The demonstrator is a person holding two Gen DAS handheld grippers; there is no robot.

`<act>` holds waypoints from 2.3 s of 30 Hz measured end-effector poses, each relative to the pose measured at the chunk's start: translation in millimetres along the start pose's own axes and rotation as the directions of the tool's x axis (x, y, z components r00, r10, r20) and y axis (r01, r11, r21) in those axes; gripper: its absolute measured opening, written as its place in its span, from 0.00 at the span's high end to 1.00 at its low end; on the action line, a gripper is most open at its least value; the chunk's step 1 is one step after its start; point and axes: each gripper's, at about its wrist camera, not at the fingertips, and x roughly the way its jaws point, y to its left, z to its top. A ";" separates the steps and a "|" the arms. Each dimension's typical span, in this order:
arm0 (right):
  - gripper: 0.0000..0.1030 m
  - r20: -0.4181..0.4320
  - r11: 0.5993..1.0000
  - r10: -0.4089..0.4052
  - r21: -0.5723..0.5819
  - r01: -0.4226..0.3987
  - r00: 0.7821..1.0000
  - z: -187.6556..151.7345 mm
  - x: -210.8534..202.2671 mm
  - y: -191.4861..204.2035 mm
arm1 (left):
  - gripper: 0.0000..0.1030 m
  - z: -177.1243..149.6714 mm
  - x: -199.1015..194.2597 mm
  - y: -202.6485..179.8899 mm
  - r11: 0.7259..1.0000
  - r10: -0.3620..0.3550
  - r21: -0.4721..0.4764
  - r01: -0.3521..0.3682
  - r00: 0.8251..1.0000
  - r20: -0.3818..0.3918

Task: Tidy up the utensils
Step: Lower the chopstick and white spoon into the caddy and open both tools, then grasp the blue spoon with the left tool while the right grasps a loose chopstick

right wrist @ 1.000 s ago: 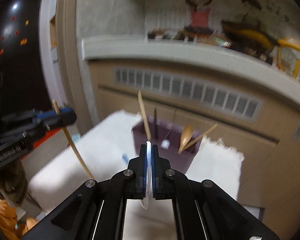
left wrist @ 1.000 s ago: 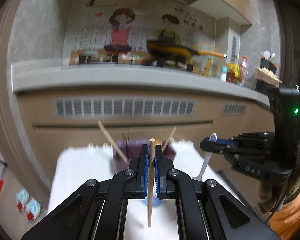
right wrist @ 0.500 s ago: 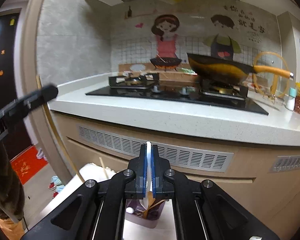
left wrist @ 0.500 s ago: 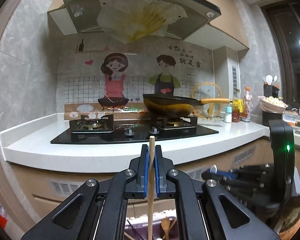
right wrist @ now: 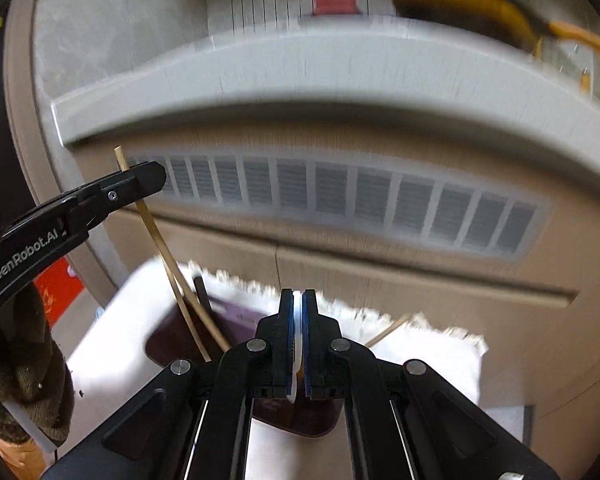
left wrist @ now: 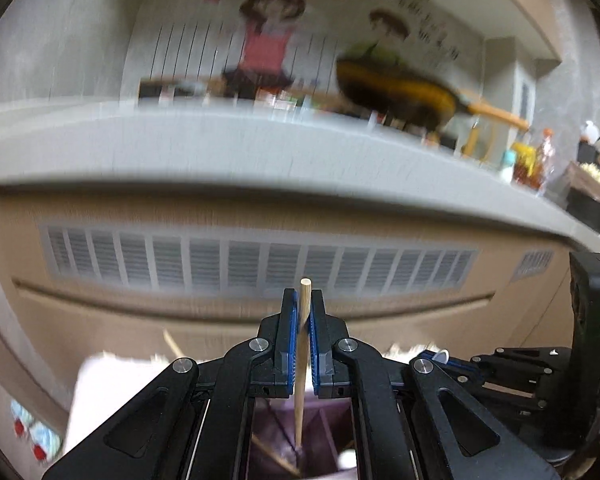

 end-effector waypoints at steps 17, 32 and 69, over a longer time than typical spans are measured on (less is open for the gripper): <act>0.54 -0.070 0.994 -0.056 -0.093 0.049 0.996 -46.3 -4.3 7.1 | 0.70 -45.4 -19.1 -8.3 0.998 0.028 0.062 -0.023 0.996 -0.079; 0.25 -0.200 0.987 -0.079 -0.152 0.048 0.977 -159.5 -51.6 -8.6 | 0.49 -117.9 -40.5 12.5 0.970 -0.200 0.067 0.234 0.923 -0.329; 0.00 -0.279 0.988 0.101 0.140 -0.064 0.955 -265.0 -70.3 -15.2 | 0.36 -205.4 -39.4 -29.0 0.906 -0.133 0.263 0.332 0.813 -0.567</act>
